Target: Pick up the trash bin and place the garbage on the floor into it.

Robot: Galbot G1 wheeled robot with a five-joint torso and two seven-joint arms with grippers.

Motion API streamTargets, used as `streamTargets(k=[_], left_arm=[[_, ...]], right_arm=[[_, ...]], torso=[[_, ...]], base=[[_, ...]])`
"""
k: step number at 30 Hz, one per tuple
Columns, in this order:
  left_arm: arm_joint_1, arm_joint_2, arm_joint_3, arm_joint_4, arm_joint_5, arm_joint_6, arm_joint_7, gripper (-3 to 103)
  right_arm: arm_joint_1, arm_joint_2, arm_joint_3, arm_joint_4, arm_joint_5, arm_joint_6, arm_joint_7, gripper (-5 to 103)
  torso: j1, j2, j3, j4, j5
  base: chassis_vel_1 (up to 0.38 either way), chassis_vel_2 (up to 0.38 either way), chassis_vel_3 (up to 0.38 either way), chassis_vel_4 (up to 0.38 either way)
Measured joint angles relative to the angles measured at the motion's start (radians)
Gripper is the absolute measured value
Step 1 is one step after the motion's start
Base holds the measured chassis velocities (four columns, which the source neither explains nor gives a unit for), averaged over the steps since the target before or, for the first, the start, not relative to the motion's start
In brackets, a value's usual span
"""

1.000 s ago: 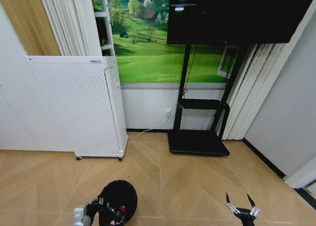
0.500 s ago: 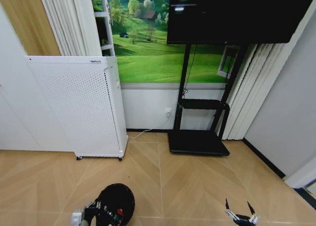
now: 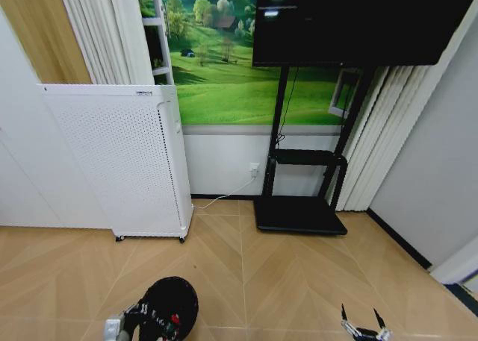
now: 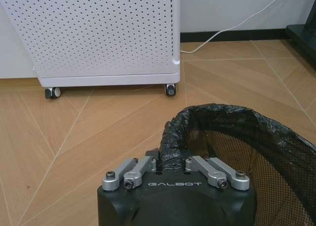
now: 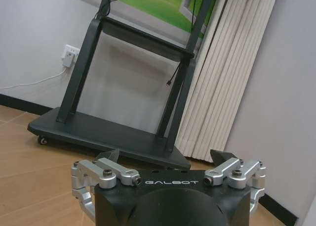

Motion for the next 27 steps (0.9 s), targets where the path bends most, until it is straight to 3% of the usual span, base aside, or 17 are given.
streamTargets(k=[1,4,8,11,12,19,21,25,27], left_arm=[[0.0,0.0,0.0,0.0,0.0,0.0,0.0,24],[-0.001,-0.003,0.0,0.002,0.002,0.001,-0.005,40],[0.002,-0.004,-0.001,-0.001,0.003,0.003,-0.007,51],[0.012,0.003,-0.005,-0.019,0.003,0.012,-0.012,68],[0.012,0.003,-0.005,-0.019,0.003,0.012,-0.012,68],[-0.023,0.098,-0.03,-0.113,-0.04,0.066,-0.046,89],[-0.081,0.162,-0.025,-0.163,-0.098,0.123,-0.103,99],[-0.165,0.198,-0.006,-0.201,-0.167,0.158,-0.135,100],[-0.35,0.237,0.046,-0.256,-0.266,0.199,-0.164,100]], right_arm=[[0.0,0.0,0.0,0.0,0.0,0.0,0.0,100],[0.003,-0.001,-0.002,-0.025,0.001,0.0,0.007,100],[0.001,-0.004,-0.002,-0.027,0.003,0.001,0.01,100],[-0.004,-0.013,0.001,-0.021,0.005,0.001,0.013,100],[-0.004,-0.013,0.001,-0.021,0.005,0.001,0.013,100],[-0.022,-0.032,0.009,-0.004,0.008,0.001,0.027,100],[-0.049,-0.056,0.025,0.051,0.025,0.001,0.023,100],[-0.082,-0.09,0.052,0.126,0.055,0.0,-0.001,100],[-0.129,-0.151,0.1,0.232,0.125,-0.001,-0.038,100]], torso=[[0.0,0.0,0.0,0.0,0.0],[0.0,0.0,0.0,-0.0001,0.0002],[0.0,0.0,0.0,-0.0001,0.0002],[0.0,0.0,0.0,0.0,-0.0001],[0.0,0.0,0.0,0.0,-0.0001],[0.0,0.0,0.0,-0.0004,0.0003],[0.0,0.0,0.0,-0.0002,0.0007],[0.0,0.0,0.0,0.0,0.0004],[0.0,0.0,0.0,-0.0002,-0.0002]], base=[[0.0,0.0,0.0,0.0],[0.0,0.0,0.0,0.0],[0.0,0.0,0.0,0.0],[0.0,0.0,0.0,0.0],[0.0,0.0,0.0,0.0],[0.0,0.0,0.0,0.0],[0.0,0.0,0.0,0.0],[0.0,0.0,0.0,0.0],[0.0,0.0,0.0,0.0]])
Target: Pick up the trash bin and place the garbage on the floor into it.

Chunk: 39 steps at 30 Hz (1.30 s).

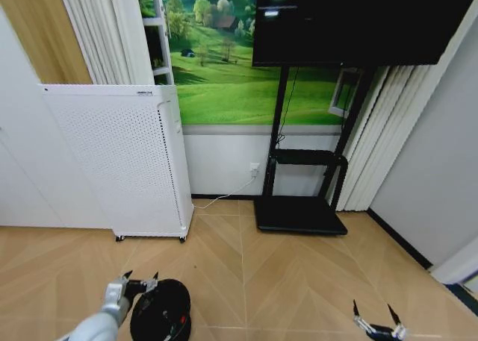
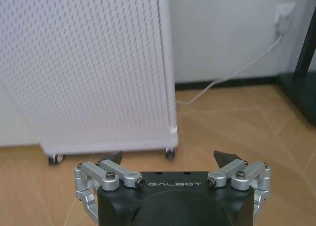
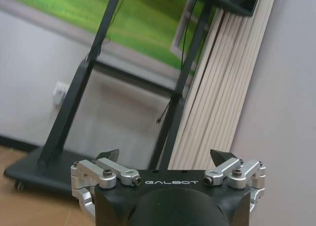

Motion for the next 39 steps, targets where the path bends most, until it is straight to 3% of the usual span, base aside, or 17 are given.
streamTargets(k=[3,4,5,7,9,15,27,39], left_arm=[[-0.045,0.01,0.005,-0.011,-0.021,0.006,-0.002,100],[-0.108,0.031,-0.022,-0.039,-0.054,0.012,-0.009,100],[-0.108,0.031,-0.022,-0.039,-0.054,0.012,-0.009,100],[-0.144,0.065,-0.063,-0.051,-0.111,0.006,-0.019,100],[-0.154,0.081,-0.084,-0.046,-0.133,-0.003,-0.018,100],[-0.169,0.095,-0.101,-0.024,-0.144,-0.025,0.002,100],[-0.136,0.019,-0.071,-0.001,-0.109,-0.032,0.0,100],[-0.123,-0.016,-0.055,0.026,-0.076,-0.032,0.013,100]], right_arm=[[-0.009,-0.021,0.012,0.027,0.035,0.0,-0.016,100],[-0.007,-0.066,0.011,0.064,0.114,-0.007,-0.041,100],[-0.007,-0.066,0.011,0.064,0.114,-0.007,-0.041,100],[0.003,-0.11,-0.004,0.094,0.208,-0.023,-0.052,100],[0.01,-0.121,-0.008,0.094,0.225,-0.025,-0.053,100],[0.024,-0.135,-0.013,0.096,0.252,-0.037,-0.032,100],[0.024,-0.121,-0.001,0.089,0.236,-0.036,0.005,100],[0.055,-0.102,-0.013,0.07,0.221,-0.028,0.045,100]], torso=[[0.0,0.0,0.0,-0.0008,0.0001],[0.0,0.0,0.0,-0.0009,0.0],[0.0,0.0,0.0,-0.0009,0.0],[0.0,0.0,0.0,0.001,0.0009],[0.0,0.0,0.0,0.0003,0.0002],[0.0,0.0,0.0,-0.0001,0.0001],[0.0,0.0,0.0,0.0,0.0003],[0.0,0.0,0.0,0.0002,0.0004]], base=[[0.0,0.0,0.0,0.0],[0.0,0.0,0.0,0.0],[0.0,0.0,0.0,0.0],[0.0,0.0,0.0,0.0],[0.0,0.0,0.0,0.0],[0.0,0.0,0.0,0.0],[0.0,0.0,0.0,0.0],[0.0,0.0,0.0,0.0]])
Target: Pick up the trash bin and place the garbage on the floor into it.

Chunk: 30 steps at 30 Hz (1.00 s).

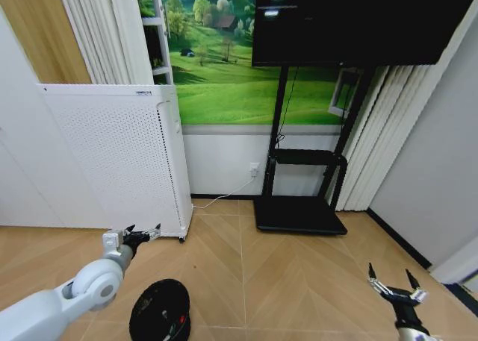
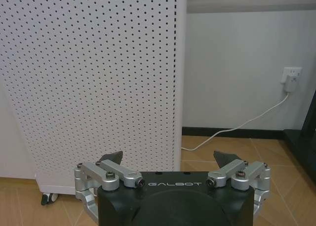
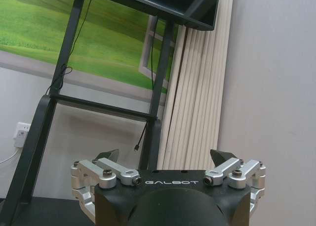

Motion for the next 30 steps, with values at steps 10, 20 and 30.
streamTargets(k=[10,20,30], left_arm=[[0.002,-0.023,0.007,0.025,0.016,0.0,0.012,100],[-0.002,-0.051,0.025,0.045,0.033,0.002,0.02,100],[-0.002,-0.079,0.039,0.062,0.078,0.004,0.058,100]], right_arm=[[0.023,0.008,-0.015,-0.01,-0.015,-0.011,0.016,100],[0.039,0.012,-0.03,-0.032,-0.033,-0.003,0.018,100],[0.062,0.018,-0.047,-0.048,-0.071,0.001,0.039,100]], torso=[[0.0,0.0,0.0,0.0,-0.0002],[0.0,0.0,0.0,-0.0005,0.0],[0.0,0.0,0.0,-0.0002,-0.0001]], base=[[-0.016,-0.016,0.013,0.024],[-0.144,-0.172,0.117,0.175],[-0.107,-0.08,0.096,0.09]])
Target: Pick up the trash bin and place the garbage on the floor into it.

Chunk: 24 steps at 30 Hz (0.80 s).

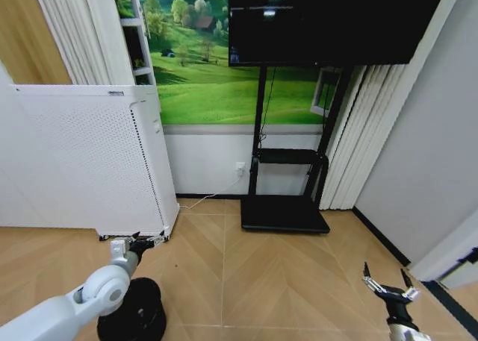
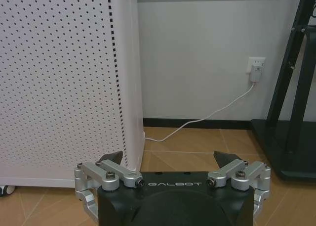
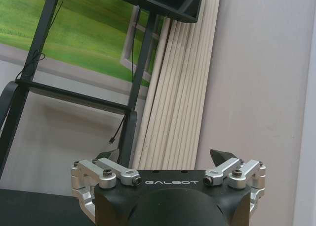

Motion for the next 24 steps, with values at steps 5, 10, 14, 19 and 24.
streamTargets(k=[5,10,14,19,24], left_arm=[[-0.002,-0.007,0.005,0.004,0.015,0.013,0.037,100],[0.004,-0.006,0.006,0.018,0.007,-0.021,0.12,100],[0.006,-0.005,0.003,0.021,-0.005,-0.028,0.124,100],[0.007,-0.008,0.003,0.018,-0.005,-0.03,0.122,100],[0.011,-0.01,0.003,0.012,-0.006,-0.03,0.119,100]], right_arm=[[0.013,0.0,-0.01,-0.004,-0.009,-0.004,0.007,100],[0.017,0.001,-0.014,-0.009,-0.021,-0.004,0.012,100],[0.017,0.002,-0.014,-0.012,-0.025,-0.004,0.013,100],[0.011,0.001,-0.012,-0.012,-0.025,-0.002,0.014,100],[0.0,-0.001,-0.004,-0.01,-0.025,0.001,0.014,100]], torso=[[0.0,0.0,0.0,0.0005,-0.0002],[0.003,0.007,0.004,0.0,0.0001],[0.008,0.023,0.015,-0.0001,0.0],[0.015,0.047,0.031,0.0002,0.0],[0.021,0.064,0.043,0.0002,0.0]], base=[[0.045,0.055,-0.049,-0.046],[0.0,0.0,0.0,0.0],[0.0,0.0,0.0,0.0],[0.0,0.0,0.0,0.0],[0.0,0.0,0.0,0.0]])
